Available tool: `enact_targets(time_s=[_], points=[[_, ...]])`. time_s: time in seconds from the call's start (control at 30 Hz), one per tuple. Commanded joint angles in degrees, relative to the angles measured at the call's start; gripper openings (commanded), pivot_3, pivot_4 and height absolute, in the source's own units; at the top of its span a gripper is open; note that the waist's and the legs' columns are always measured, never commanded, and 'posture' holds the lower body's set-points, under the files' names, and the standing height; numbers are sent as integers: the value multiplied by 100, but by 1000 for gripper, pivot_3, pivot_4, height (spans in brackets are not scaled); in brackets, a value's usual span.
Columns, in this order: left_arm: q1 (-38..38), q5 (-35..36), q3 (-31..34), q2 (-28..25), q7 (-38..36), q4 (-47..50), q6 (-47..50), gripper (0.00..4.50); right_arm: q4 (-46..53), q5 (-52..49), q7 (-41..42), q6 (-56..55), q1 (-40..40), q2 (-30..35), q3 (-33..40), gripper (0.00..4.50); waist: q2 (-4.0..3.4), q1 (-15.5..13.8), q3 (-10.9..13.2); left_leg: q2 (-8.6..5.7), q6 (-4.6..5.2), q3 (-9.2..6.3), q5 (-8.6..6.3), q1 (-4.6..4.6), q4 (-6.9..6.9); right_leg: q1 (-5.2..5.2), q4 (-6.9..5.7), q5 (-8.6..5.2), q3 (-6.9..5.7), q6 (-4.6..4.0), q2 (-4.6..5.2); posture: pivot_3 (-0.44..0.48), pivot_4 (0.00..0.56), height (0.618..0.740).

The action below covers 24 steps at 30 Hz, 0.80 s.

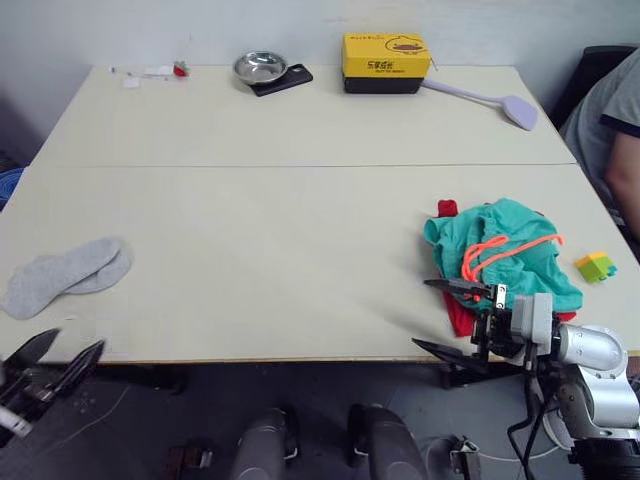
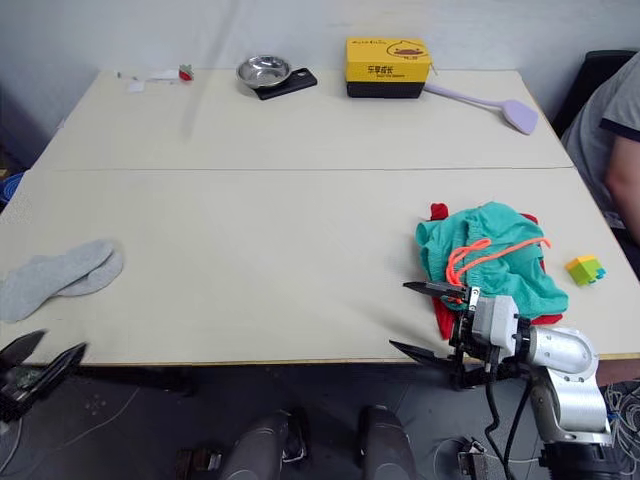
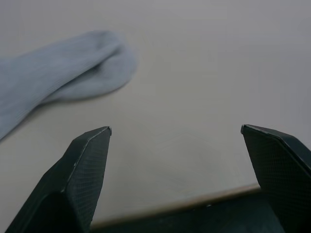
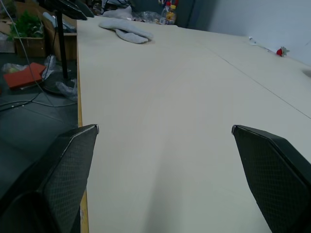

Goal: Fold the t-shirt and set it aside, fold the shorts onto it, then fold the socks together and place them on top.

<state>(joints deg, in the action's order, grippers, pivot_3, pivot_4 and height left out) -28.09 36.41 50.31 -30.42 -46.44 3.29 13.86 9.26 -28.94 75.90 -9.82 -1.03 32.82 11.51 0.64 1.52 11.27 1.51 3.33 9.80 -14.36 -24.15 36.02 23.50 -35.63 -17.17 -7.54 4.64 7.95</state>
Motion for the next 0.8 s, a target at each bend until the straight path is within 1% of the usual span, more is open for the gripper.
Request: enact_targets(time_s=[0.03,0.1,0.17,0.23,0.3,0.4,0.47,0.5,0.53,0.63,0.7,0.8], points=[[-293,322,650,242,479,-16,73,4500,449,-254,-101,54,-244,86,54,4484,16,-21,-9,0,1,-6,-4,1,-1,3,9,0,-3,0,0,0,150,740],[-399,377,723,301,660,63,214,4500,541,-277,-132,63,-334,117,48,4484,32,-38,-20,0,6,-10,-11,-1,-4,0,22,-2,-4,-7,-1,0,150,740],[-470,356,723,289,834,120,376,4500,606,-287,-174,86,-381,126,31,4484,37,-36,-24,1,8,-11,-12,-5,-8,-3,34,-13,-1,-37,-4,0,150,740],[-385,368,651,145,924,180,504,4500,686,-294,-217,132,-369,119,-31,4484,49,-31,-33,2,8,-9,-13,-11,-37,-30,77,-15,13,-73,-18,0,150,740],[-185,210,514,-182,988,179,562,4500,761,-304,-253,194,-289,121,-123,4484,63,-27,-41,2,6,-8,-12,-6,-41,-21,83,-30,15,-101,-21,0,150,740],[250,-151,259,-835,1030,25,572,4500,903,-381,-341,381,-98,144,-239,4484,63,-34,-42,6,-10,-7,-6,-2,-43,1,78,-31,9,-104,-27,0,150,740],[341,-833,-279,-1451,728,-208,258,4500,1024,-524,-488,620,32,127,-286,4484,66,-26,-44,6,-19,-2,-1,-1,-44,3,70,-13,9,-87,-27,0,150,740],[429,-1117,-566,-1742,573,-392,112,4500,1083,-605,-577,770,87,117,-306,4484,65,-17,-45,7,-20,2,-1,-1,-45,3,64,20,11,-30,-27,0,150,740],[583,-1295,-788,-1971,481,-596,17,4500,1129,-648,-642,872,134,115,-322,4484,59,-9,-48,6,-22,9,0,-2,-53,7,67,25,15,-26,-26,0,150,740],[1334,-1283,-1183,-2382,214,-1212,162,4500,1217,-674,-756,1091,235,181,-362,4484,57,10,-49,3,-36,30,5,-2,-85,20,69,26,33,-25,-26,0,150,740],[1631,-1590,-1523,-2643,26,-1649,-32,4500,1230,-675,-802,1168,283,194,-372,4484,60,26,-50,10,-68,30,17,-4,-91,30,65,22,30,-32,-35,0,150,740],[2425,-1997,-2066,-2943,-3,-2531,-290,4500,1276,-660,-877,1286,340,226,-394,4484,59,19,-50,15,-91,30,16,-3,-94,41,45,14,27,-45,-44,0,150,740]])
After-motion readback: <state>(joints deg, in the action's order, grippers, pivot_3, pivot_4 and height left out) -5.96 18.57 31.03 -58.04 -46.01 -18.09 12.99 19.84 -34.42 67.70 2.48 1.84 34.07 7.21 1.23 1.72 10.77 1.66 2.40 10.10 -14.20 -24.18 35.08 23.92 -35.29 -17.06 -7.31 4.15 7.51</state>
